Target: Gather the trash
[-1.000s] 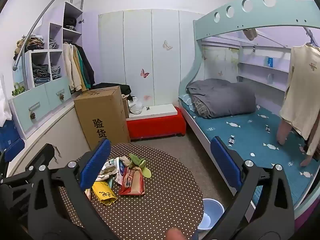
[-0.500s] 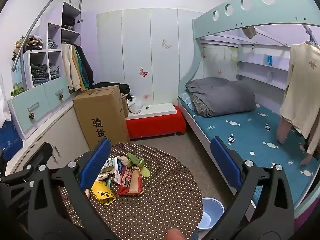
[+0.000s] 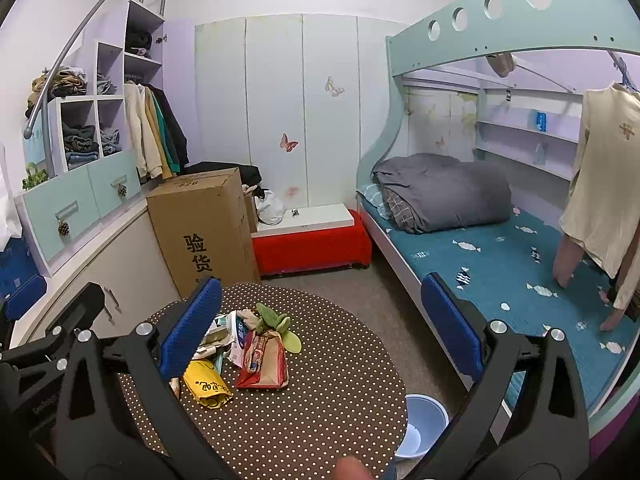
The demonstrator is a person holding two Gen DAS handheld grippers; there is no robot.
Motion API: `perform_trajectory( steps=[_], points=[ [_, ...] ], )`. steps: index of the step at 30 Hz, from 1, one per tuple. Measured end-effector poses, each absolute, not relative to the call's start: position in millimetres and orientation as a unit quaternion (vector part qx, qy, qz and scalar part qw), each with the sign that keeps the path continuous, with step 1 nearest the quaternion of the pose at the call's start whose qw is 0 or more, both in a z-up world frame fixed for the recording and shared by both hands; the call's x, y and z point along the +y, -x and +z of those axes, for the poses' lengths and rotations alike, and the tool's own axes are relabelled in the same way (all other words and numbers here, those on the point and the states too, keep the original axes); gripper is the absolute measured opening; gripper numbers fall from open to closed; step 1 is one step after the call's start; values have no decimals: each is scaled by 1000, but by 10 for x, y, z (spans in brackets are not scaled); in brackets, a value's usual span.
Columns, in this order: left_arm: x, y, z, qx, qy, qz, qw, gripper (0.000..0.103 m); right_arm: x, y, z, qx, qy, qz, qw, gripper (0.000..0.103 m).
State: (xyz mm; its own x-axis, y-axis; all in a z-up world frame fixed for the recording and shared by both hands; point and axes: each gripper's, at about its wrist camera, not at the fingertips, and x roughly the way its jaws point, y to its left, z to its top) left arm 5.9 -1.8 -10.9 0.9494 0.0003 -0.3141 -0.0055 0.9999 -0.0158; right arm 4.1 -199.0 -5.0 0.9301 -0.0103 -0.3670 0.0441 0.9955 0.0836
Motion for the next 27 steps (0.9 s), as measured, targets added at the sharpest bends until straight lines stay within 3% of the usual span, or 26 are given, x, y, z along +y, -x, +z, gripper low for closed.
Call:
perform_trajectory(
  steps=[17,27],
  points=[
    [170,-227,-238,183,16,5,983,99,-1853,-207,-136,205,-33,-11,978,98],
    [475,-452,-692,241,24,30,970,99,-1701,-538,-432,256,-19,0,966,97]
  ],
)
